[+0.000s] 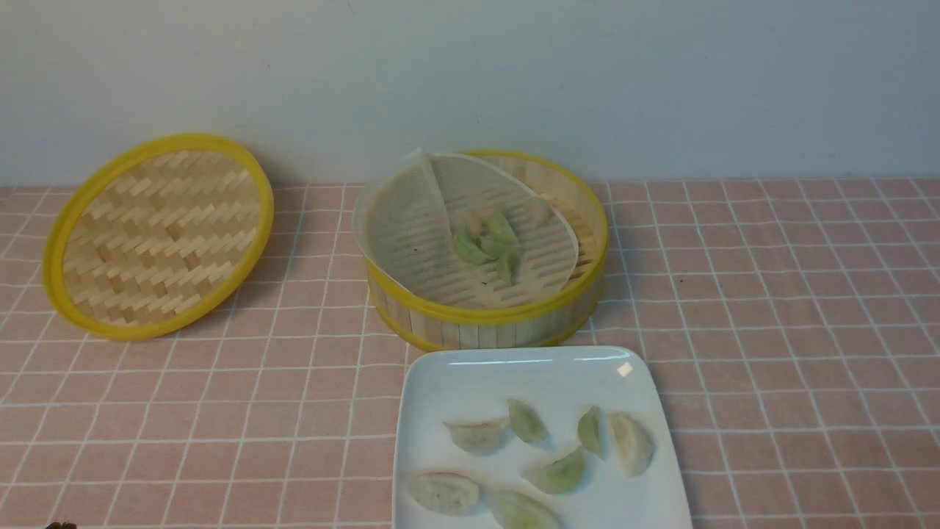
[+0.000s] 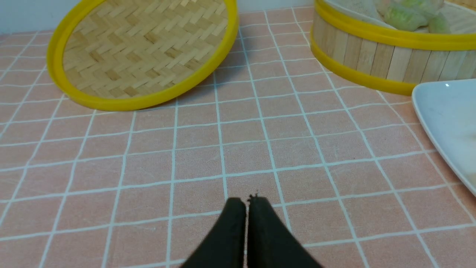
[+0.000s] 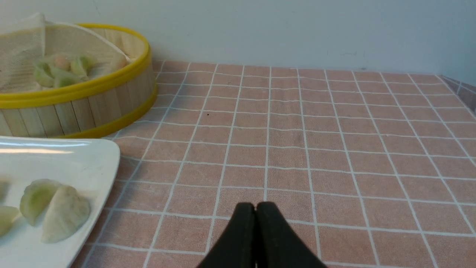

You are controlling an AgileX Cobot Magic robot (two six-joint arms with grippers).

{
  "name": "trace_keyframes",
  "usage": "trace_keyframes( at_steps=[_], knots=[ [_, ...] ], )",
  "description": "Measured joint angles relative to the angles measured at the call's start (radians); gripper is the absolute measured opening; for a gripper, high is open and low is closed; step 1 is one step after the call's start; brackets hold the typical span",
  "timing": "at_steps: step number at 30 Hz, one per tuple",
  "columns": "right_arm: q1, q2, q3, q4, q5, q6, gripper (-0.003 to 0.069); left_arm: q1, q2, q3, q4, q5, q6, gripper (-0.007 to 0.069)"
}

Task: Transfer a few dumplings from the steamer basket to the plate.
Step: Use the left arm to grab a dumpling from the steamer

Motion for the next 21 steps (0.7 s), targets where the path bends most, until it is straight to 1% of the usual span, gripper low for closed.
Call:
trace_keyframes(
  at_steps=[9,12,15,21],
  knots=[
    [0.0,0.0,0.0,0.0,0.0,0.005,-0.001,0.0,0.0,0.0,-0.008,-0.008,-0.002,-0.0006],
    [0.0,0.0,0.0,0.0,0.0,0.0,-0.001,0.0,0.0,0.001,-0.089,-0.079,-0.03,-0.0006],
    [0.0,0.0,0.0,0.0,0.0,0.0,-0.001,0.0,0.0,0.001,-0.234,-0.184,-0.073,-0.0006],
    [0.0,0.0,0.0,0.0,0.0,0.0,-0.001,0.0,0.0,0.001,-0.442,-0.317,-0.082,-0.0006]
  ],
)
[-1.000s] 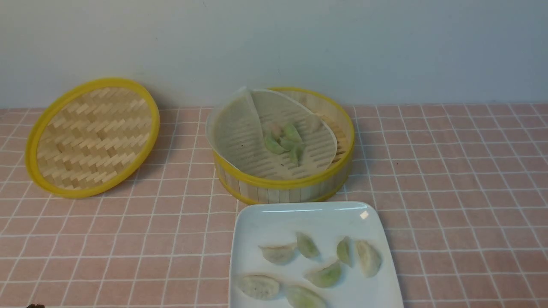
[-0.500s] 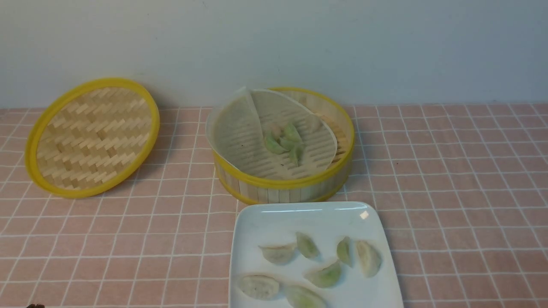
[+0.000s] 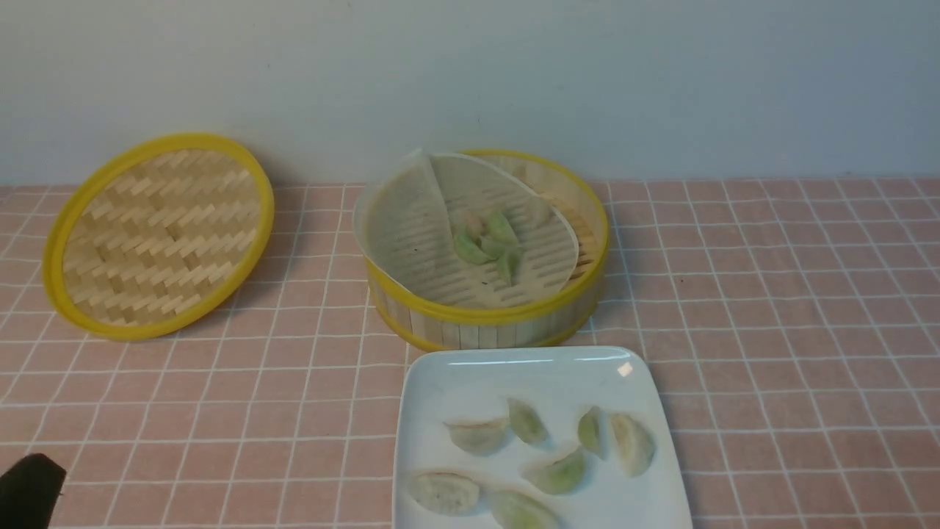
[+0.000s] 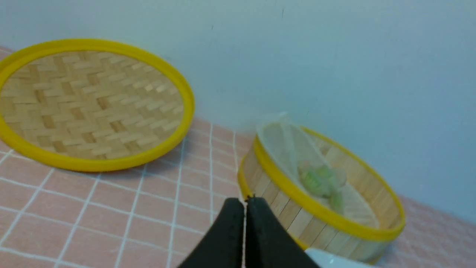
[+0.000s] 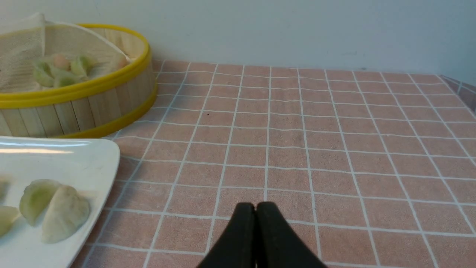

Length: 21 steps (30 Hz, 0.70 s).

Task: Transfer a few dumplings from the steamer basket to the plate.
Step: Use the left arm to grab a dumpling from the steamer

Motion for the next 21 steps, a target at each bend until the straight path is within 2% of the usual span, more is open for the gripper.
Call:
trace_keyframes(
  at_steps=[3,6,9,12,17,19,21],
  knots=[
    [0.0,0.0,0.004,0.033,-0.026,0.014,-0.001,0.0,0.0,0.0,-0.079,-0.082,-0.001,-0.0006],
    [0.003,0.0,0.009,0.145,-0.13,0.074,-0.001,0.0,0.0,0.0,-0.119,-0.118,-0.002,-0.0006],
    [0.004,0.0,0.009,0.345,-0.308,0.19,-0.001,0.0,0.0,-0.005,-0.136,-0.11,-0.002,-0.0006],
    [0.004,0.0,0.009,0.514,-0.442,0.245,-0.001,0.0,0.0,-0.078,-0.136,-0.02,0.006,-0.0006],
    [0.005,0.0,0.007,0.612,-0.561,0.245,-0.001,0.0,0.114,-0.311,-0.102,0.188,0.069,-0.0006],
    [0.015,0.008,-0.035,0.608,-0.507,0.239,-0.001,0.0,0.238,-0.432,-0.076,0.318,0.098,-0.0006],
    [0.027,0.051,-0.119,0.55,-0.399,0.212,-0.001,0.0,0.362,-0.532,-0.062,0.436,0.128,-0.0006]
  ],
)
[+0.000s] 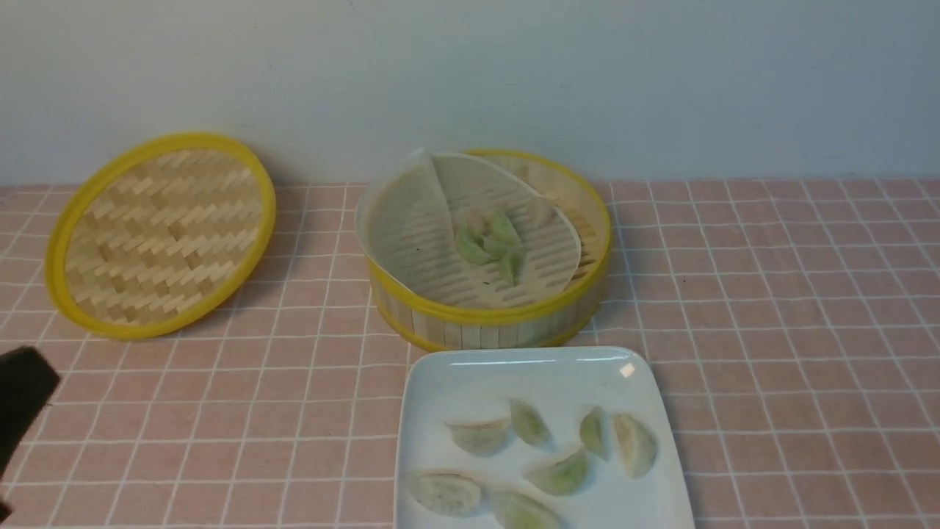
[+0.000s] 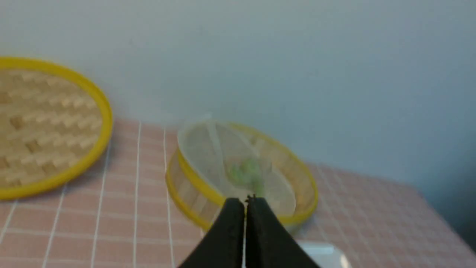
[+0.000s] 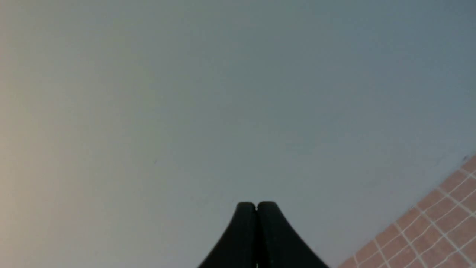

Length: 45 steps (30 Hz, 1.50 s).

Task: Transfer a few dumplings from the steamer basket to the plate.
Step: Use the left arm to grab a dumpling from the steamer

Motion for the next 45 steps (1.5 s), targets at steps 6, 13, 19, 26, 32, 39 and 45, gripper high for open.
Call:
trace_keyframes(
  at_steps=[6,13,19,26,32,39,45],
  knots=[
    [0.029,0.344,-0.437,-0.226,0.548,-0.12,-0.001,0.0,0.532,-0.379,0.018,0.335,0.223,-0.0006],
    [0.029,0.738,-0.797,-0.364,1.05,-0.281,-0.001,-0.114,0.992,-0.771,0.061,0.463,0.358,-0.0006],
    [0.029,0.806,-0.823,-0.368,1.129,-0.301,-0.001,-0.232,1.272,-0.991,0.109,0.467,0.366,-0.0006],
    [0.029,0.808,-0.823,-0.366,1.138,-0.303,-0.001,-0.286,1.567,-1.232,0.21,0.471,0.379,-0.0006],
    [0.03,0.808,-0.823,-0.366,1.138,-0.305,-0.001,-0.293,1.749,-1.409,0.258,0.491,0.379,0.0016],
    [0.03,0.808,-0.823,-0.366,1.138,-0.306,-0.001,-0.293,1.937,-1.563,0.28,0.433,0.379,0.0281],
    [0.03,0.808,-0.823,-0.366,1.147,-0.306,-0.001,-0.293,2.009,-1.572,0.288,0.353,0.379,0.0519]
  ],
)
